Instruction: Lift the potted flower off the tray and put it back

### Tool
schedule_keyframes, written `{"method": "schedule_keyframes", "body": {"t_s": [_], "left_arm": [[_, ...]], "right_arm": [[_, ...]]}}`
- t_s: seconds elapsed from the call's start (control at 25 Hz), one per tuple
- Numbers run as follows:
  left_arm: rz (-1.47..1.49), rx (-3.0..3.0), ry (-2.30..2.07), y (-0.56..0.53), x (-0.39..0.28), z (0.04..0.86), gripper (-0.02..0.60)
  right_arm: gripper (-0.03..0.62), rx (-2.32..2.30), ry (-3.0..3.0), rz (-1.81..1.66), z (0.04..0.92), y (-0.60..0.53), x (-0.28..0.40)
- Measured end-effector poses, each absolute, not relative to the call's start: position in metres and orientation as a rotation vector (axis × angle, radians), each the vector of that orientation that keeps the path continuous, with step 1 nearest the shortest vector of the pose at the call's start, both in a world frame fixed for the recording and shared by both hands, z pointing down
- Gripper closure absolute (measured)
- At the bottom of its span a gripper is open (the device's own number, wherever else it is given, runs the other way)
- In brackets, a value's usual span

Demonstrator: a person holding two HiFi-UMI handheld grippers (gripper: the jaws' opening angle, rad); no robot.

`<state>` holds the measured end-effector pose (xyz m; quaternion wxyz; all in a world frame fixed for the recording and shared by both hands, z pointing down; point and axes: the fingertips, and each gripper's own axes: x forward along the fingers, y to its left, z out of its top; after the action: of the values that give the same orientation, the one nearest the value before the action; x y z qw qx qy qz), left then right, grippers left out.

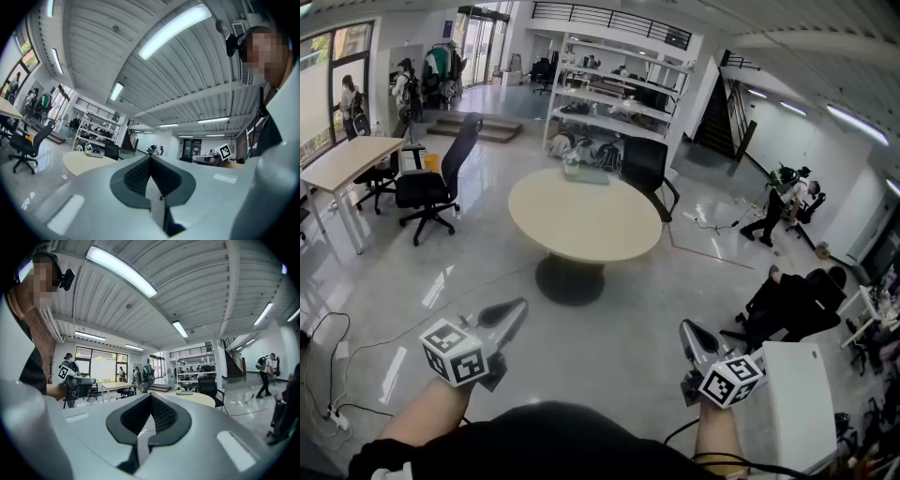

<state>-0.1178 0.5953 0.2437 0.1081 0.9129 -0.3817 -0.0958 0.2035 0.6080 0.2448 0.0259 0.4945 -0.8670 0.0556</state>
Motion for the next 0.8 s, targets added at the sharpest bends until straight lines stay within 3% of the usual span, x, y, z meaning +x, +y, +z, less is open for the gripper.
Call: {"method": "schedule_keyframes", "body": {"t_s": [0.8], "left_arm": [[-0.24, 2.677, -1.076, 0.576, -0.031, 0.252, 0.588]], "right_arm": [[0.58, 1.516, -2.685, 0.235, 0.25, 0.592, 0.273]]}}
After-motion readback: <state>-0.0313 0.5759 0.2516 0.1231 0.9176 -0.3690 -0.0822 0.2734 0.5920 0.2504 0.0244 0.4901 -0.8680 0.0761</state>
